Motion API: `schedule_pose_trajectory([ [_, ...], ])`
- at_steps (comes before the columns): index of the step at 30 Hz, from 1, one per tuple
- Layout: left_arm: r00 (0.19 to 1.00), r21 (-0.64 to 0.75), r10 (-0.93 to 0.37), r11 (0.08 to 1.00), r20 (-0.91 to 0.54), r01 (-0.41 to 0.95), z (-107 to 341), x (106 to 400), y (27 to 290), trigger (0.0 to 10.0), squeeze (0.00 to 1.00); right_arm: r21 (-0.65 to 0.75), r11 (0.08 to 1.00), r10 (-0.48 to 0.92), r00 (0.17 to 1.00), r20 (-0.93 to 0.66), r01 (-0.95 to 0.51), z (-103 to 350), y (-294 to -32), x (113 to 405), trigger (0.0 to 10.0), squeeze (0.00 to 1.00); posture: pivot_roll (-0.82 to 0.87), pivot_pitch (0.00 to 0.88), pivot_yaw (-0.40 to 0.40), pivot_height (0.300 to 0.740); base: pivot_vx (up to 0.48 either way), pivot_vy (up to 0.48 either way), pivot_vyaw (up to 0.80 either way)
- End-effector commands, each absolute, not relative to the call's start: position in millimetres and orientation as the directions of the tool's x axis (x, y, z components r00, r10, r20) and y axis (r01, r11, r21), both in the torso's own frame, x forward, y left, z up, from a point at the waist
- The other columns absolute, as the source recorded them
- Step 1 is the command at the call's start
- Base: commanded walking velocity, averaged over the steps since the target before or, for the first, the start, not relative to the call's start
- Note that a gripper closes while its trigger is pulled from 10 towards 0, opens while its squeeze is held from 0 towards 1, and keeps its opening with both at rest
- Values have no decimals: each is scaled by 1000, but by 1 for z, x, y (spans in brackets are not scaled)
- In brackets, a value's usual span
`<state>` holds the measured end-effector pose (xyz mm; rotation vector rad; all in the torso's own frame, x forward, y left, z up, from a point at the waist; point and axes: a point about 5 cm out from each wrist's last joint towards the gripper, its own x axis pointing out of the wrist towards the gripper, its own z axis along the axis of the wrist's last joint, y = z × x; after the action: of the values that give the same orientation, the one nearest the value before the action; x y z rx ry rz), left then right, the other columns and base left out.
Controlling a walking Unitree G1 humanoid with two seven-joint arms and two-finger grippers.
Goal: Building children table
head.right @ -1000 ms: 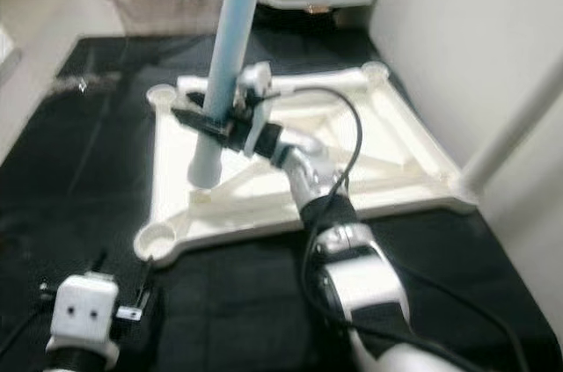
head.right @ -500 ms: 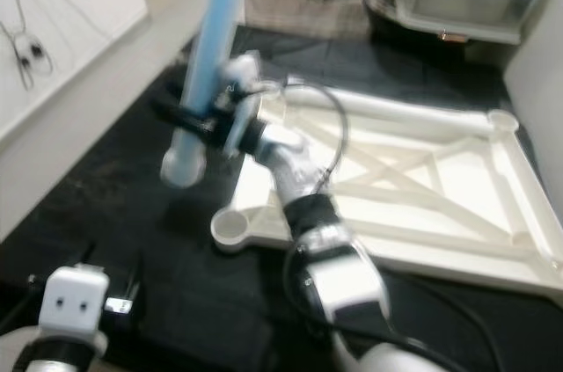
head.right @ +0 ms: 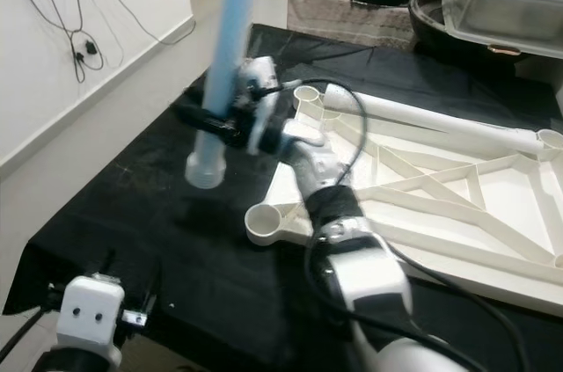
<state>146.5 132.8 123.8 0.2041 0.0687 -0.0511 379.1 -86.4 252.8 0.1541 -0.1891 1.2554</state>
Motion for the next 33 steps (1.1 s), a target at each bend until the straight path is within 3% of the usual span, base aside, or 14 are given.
schedule_pose_trajectory([
  [1,995,196,-56,978,-79,71,125,145,130,10000,0,29,266,934,265,239,-964,254,-90,378,10000,0,104,154,-20,740,0,0,-800],
  [2,995,196,-56,978,-79,71,125,145,130,10000,0,29,266,934,265,239,-964,254,-90,378,10000,0,104,154,-20,740,0,0,-800],
  [4,994,193,-62,978,-85,77,125,144,129,10000,0,-16,184,966,178,185,-983,247,-100,370,10000,0,103,166,-15,740,0,0,0],
  [7,992,181,-78,979,-95,95,125,141,128,10000,0,-33,10,991,5,135,-999,240,-113,355,10000,0,107,186,-4,740,0,0,0],
  [10,991,172,-88,979,-100,104,125,140,127,10000,0,-24,-39,992,-42,118,-999,238,-117,352,10000,0,107,186,-4,740,0,0,0],
  [15,989,163,-108,979,-102,124,127,137,125,10000,0,-52,-79,989,-85,124,-996,242,-119,351,10000,0,109,206,5,740,0,0,0],
  [25,983,137,-153,977,-102,167,136,128,119,10000,0,-176,-31,998,-41,51,-984,245,-93,361,10000,0,132,247,13,740,0,0,0],
  [33,982,136,-155,976,-107,169,137,125,117,10000,0,-182,-65,998,-66,1,-981,244,-96,362,10000,0,135,258,10,740,0,0,0],
])
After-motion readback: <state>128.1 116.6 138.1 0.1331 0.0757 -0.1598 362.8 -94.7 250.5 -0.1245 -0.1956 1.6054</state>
